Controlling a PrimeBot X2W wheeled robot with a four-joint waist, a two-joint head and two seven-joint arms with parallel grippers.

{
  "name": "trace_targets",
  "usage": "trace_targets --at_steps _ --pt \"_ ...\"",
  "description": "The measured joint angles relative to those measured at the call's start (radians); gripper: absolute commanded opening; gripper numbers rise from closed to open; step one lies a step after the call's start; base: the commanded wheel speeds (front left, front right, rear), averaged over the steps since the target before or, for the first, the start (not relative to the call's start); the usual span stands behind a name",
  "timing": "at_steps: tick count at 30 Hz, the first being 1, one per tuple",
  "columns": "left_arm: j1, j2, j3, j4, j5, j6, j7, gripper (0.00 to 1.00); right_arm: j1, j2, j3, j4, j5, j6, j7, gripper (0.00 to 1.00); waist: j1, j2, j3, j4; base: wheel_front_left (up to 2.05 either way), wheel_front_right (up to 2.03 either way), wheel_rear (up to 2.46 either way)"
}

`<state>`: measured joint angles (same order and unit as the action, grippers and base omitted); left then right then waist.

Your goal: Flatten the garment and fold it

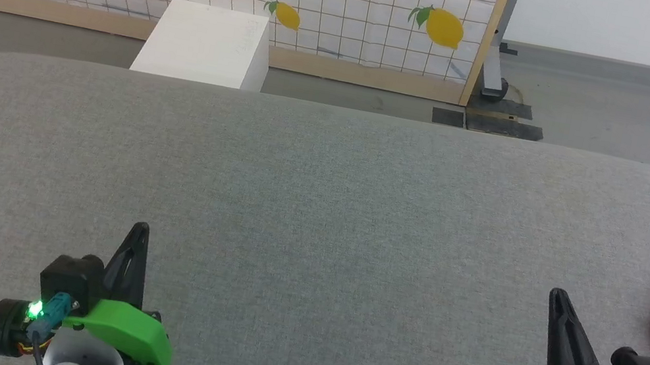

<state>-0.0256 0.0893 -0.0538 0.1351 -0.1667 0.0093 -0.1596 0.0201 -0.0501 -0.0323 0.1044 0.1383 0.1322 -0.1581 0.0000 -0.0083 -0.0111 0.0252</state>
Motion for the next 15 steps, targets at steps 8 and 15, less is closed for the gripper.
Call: trace_targets --at_steps 8,15 --pt "0.0 -0.003 0.005 -0.014 0.012 0.0 0.018 0.0 0.0 0.0 0.003 -0.01 -0.015 0.0 0.016 0.0 0.0 0.0 0.001 -0.003 0.0 0.0 0.0" --pt "0.001 -0.006 0.009 -0.025 0.026 0.0 0.032 0.0 0.0 0.0 0.006 -0.018 -0.024 0.0 0.028 0.0 0.0 0.0 0.002 -0.005 0.0 0.0 0.0"
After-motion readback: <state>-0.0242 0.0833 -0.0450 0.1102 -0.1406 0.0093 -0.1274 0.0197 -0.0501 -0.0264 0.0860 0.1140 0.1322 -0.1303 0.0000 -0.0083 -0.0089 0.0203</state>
